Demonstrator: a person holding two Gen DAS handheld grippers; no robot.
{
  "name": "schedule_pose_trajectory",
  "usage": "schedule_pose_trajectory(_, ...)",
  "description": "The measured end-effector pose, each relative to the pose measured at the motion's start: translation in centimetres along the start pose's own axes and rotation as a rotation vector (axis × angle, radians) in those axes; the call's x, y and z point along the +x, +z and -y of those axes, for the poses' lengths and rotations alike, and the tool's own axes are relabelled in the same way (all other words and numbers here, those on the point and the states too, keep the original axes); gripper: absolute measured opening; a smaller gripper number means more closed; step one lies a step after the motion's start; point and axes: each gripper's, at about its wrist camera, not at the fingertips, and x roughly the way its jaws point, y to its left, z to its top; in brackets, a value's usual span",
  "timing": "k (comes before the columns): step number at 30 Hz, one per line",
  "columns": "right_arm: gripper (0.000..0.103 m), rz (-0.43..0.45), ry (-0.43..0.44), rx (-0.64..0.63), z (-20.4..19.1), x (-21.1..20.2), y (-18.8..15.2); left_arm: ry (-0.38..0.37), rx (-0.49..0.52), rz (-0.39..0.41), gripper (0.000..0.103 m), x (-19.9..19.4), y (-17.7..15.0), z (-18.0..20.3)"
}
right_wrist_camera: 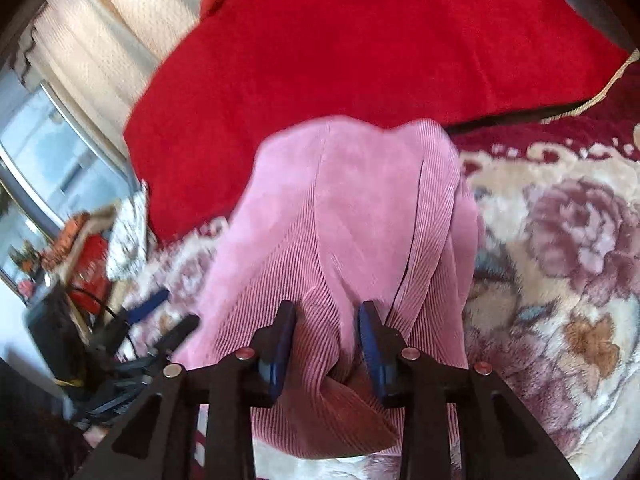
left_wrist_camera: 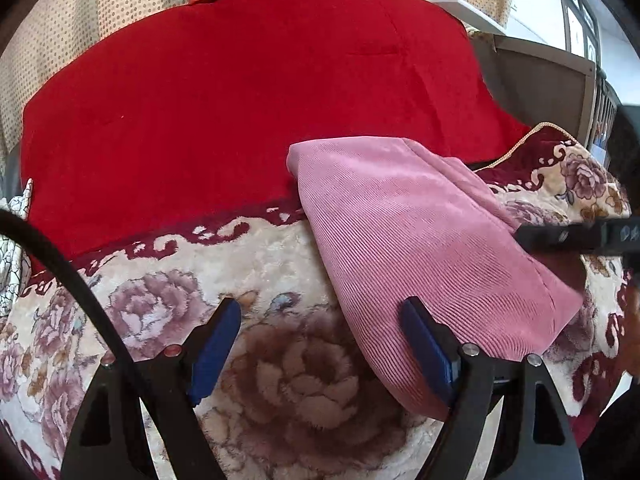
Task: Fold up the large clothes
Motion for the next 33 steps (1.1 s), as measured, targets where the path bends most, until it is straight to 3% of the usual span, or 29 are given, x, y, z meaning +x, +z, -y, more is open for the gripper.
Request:
schedule_pose_trajectory(6, 0.037, 0.075, -0.012, -0.047, -1.6, -1.4, -0.4, -0.001, 0.001, 0.000, 0.083, 0.0, 0.1, -0.1)
schedule_pose_trajectory(8, 0.039, 0.022, -0.033, -0.045, -1.1, -0.1, -0.7, -0.004, -0.002, -0.003, 0.083, 0.1, 0.0, -0.2)
schedule_pose_trajectory(9, 0.049, -0.029, -0.047, -0.036, -0.7, 1.0, -1.0, -0.005, -0.001, -0.006, 0.083, 0.3, 0.0, -0.1)
schedule_pose_trajectory(10, 0.049, -0.050, -0.043, -0.014, -0.1, 2.0, -1.5, -0.002, 0.000, -0.003, 0.083, 0.3, 0.0, 0.0)
schedule_pose_trajectory(14, 0.050, -0.033, -0.021, -0.014, 0.0, 1.2, -1.3, 0.006, -0.007, 0.000, 0.084, 0.5, 0.0, -0.1)
schedule_pose_trajectory(20, 0.050, 0.083, -0.048, -0.053, 0.0, -1.9, -0.7, 0.009, -0.023, -0.002, 0.085, 0.7, -0.1, -0.2)
schedule_pose_trajectory(24, 0.055, 0.188, -0.053, 0.001, 0.4, -3.0, 0.3, 0.013, -0.029, 0.000, 0.087, 0.8, -0.2, -0.2)
schedule_pose_trajectory(26, 0.055, 0.163, -0.071, 0.014, 1.0, -2.0, 0.7, 0.012, -0.033, 0.001, 0.087, 0.9, -0.2, -0.2)
schedule_pose_trajectory(29, 0.055, 0.037, -0.085, 0.052, 2.2, 1.5, 0.6, 0.012, -0.031, 0.002, 0.088, 1.0, -0.3, -0.2)
schedule_pose_trajectory(33, 0.055, 0.071, -0.069, 0.070, 2.5, 1.0, 0.5, -0.010, -0.050, 0.008, 0.088, 0.7, 0.3, -0.9)
